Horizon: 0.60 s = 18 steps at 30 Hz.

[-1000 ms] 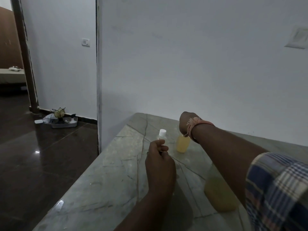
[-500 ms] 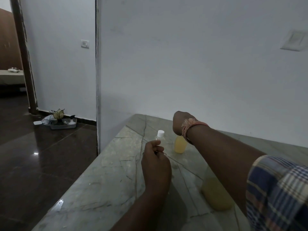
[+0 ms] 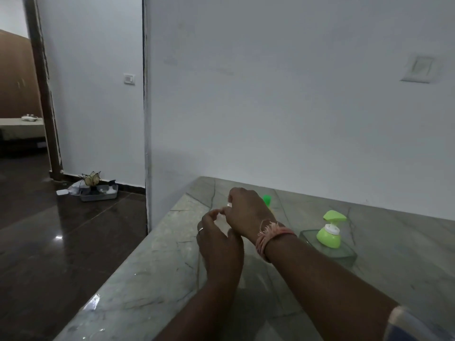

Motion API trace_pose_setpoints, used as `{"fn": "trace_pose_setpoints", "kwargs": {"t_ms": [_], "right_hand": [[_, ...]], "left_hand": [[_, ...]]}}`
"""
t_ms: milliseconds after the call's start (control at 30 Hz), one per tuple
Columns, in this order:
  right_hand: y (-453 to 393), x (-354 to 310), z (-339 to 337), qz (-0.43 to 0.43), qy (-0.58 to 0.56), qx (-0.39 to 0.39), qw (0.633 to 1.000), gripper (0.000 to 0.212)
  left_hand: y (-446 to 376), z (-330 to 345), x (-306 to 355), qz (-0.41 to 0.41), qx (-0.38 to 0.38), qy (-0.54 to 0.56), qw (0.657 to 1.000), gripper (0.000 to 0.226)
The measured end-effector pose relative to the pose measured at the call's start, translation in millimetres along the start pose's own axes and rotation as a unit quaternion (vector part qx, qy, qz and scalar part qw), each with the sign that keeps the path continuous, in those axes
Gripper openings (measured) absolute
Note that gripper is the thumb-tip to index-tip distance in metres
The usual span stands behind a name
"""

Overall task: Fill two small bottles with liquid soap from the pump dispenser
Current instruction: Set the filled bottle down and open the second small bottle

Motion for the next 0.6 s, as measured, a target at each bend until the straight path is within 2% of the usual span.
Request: {"fn": "trace_pose_setpoints", "kwargs": {"t_ms": [100,233,333,467,600], "right_hand": [[13.4,0.8,-27.8,-0.016,0.04,0.032,0.999,0.027],[29.3,7.6,-49.7,-0.022,0.032,0.025,0.999,0.041],[37.7,16.1,-59.6,-0.031,-0.014,0.006,0.999,0.035],[50.3,20.8,-71.1,-0.085,-0.05,-0.018,0.995,0.028],[63.3,20.2,-83.8,-0.167,-0.043,-0.071,0.982,0.01]], "left_hand": [[4.7,6.7,3.9,0.029,-0.054,-0.011,0.998,0.054],[15.0,10.3,17.0,0.056,-0.12,0.035,0.991,0.041],[18.7,8.3,27.6,0.082,-0.158,0.057,0.982,0.029],[22.9,5.1,36.8,0.05,-0.205,0.119,0.97,0.016],[25.7,3.1,38.1,0.011,-0.235,0.179,0.955,0.022]]}}
Point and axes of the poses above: each hand's wrist, its own y-axis away from the middle knuckle, its own z-axis out of the palm, x = y × z, the point moved 4 cm from there along -y, towards the middle knuckle, and after that the axes turned 15 degrees about y, right-handed, at the moved point
